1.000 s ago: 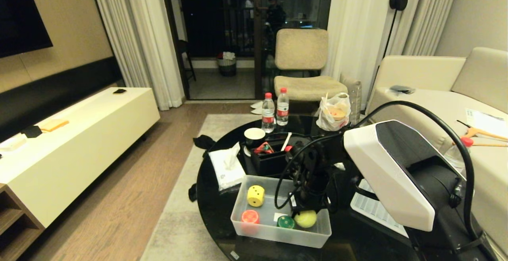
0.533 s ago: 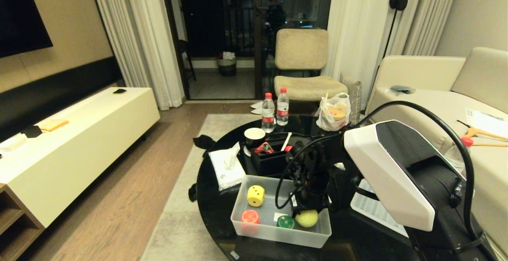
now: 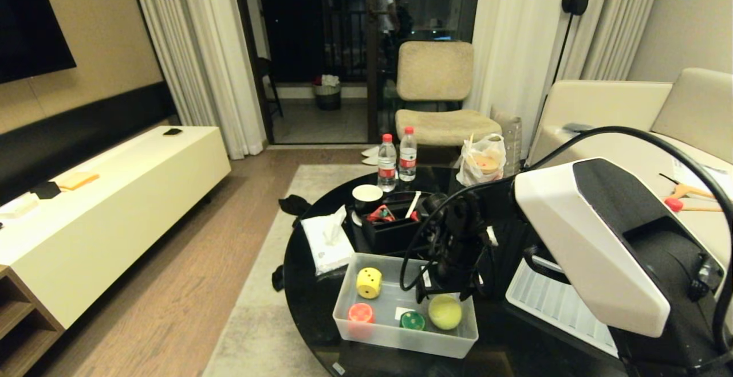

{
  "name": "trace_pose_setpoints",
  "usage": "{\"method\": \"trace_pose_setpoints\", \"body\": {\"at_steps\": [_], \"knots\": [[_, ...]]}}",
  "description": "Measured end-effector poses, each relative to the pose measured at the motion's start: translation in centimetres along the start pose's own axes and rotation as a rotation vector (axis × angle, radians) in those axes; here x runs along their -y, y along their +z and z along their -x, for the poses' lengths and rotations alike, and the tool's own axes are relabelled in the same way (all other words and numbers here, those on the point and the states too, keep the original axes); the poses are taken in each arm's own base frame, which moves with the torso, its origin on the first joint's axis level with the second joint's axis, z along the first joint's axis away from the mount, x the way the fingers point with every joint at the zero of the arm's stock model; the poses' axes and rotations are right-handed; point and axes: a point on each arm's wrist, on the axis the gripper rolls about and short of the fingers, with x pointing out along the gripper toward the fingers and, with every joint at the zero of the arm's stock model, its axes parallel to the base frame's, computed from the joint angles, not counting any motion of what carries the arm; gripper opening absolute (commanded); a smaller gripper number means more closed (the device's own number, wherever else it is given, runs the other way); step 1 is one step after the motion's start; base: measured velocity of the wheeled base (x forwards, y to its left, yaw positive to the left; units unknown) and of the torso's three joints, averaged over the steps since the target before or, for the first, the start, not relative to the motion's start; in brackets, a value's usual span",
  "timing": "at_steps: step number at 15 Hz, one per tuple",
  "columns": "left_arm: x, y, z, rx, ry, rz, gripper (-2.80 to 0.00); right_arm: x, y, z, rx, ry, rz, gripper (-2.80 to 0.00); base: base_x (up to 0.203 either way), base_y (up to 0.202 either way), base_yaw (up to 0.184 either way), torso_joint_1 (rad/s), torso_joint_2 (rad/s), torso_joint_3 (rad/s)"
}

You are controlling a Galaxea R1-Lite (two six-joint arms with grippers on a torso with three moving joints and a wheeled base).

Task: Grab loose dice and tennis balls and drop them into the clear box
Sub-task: Put the ball in the box, then find toys out of the box

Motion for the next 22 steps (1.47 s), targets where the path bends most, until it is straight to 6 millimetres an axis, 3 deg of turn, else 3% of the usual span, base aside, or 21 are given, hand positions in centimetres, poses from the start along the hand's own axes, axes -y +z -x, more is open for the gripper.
{"method": "trace_pose_setpoints", "body": {"at_steps": [6,7,8,11,15,19,22], "knots": [[0.0,0.0,0.0,0.0,0.0,0.0,-2.8,0.3,-1.7,8.1,0.136,0.05,0.003,0.0,0.0,0.0,0.0,0.0,0.0,0.0],[0.0,0.0,0.0,0.0,0.0,0.0,-2.8,0.5,-2.1,9.9,0.168,0.07,0.002,-1.92,0.0,0.0,0.0,0.0,0.0,0.0],[0.0,0.0,0.0,0.0,0.0,0.0,-2.8,0.6,-2.6,11.5,0.196,0.095,-0.004,-2.8,0.0,0.0,0.0,0.0,0.0,0.0],[0.0,0.0,0.0,0.0,0.0,0.0,-2.8,0.6,-4.2,15.8,0.276,0.159,-0.025,-2.8,0.0,0.0,0.0,0.0,0.0,0.0],[0.0,0.0,0.0,0.0,0.0,0.0,-2.8,1.1,-5.8,19.9,0.375,0.191,-0.019,-2.8,0.0,0.0,0.0,0.0,0.0,0.0],[0.0,0.0,0.0,0.0,0.0,0.0,-2.8,1.6,-7.3,22.7,0.449,0.214,-0.016,-2.8,0.0,0.0,0.0,0.0,0.0,0.0],[0.0,0.0,0.0,0.0,0.0,-0.001,-2.8,1.9,-8.1,23.7,0.469,0.22,-0.014,-2.8,0.0,0.0,0.0,0.0,0.0,0.0]]}}
